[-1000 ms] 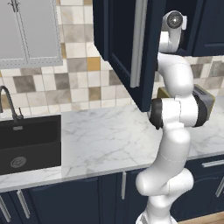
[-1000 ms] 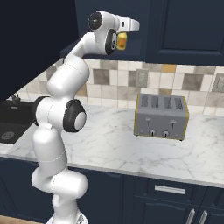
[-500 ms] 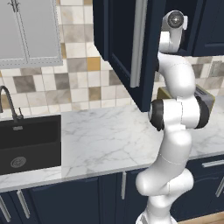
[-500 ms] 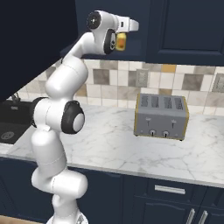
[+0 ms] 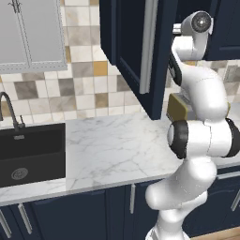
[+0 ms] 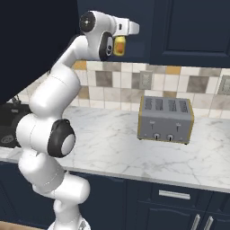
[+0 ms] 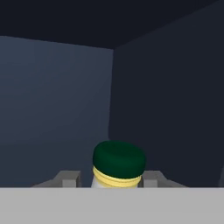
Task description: The dining table condiment station is running low on mustard. Refill the condiment station by opening the cabinet and taking the mustard from the cabinet and placing it on the dining table.
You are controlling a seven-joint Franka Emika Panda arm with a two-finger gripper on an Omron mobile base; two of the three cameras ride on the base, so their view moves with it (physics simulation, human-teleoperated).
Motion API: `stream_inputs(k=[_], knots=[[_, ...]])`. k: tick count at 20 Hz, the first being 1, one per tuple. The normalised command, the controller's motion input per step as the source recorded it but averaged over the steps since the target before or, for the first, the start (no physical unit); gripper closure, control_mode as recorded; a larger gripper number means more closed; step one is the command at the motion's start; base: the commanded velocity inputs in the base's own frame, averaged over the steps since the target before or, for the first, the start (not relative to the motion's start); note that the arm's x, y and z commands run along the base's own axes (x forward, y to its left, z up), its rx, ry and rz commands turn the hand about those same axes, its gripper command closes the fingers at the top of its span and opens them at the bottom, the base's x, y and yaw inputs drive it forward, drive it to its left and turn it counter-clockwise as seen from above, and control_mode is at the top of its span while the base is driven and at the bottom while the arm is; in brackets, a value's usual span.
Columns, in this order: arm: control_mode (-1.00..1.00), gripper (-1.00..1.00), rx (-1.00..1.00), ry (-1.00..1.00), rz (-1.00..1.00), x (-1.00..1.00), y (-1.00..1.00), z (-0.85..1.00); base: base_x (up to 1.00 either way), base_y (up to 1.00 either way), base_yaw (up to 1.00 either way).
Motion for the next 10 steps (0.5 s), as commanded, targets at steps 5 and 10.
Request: stream_inputs(k=[5,10], knots=[[-1.0,1.0,0.0,-0.08,0.0,-1.0,0.0,0.0,0.0,0.0,0.0],[-1.0,1.0,0.0,-0.12,0.02,-1.0,0.0,-0.01,0.0,0.0,0.0]])
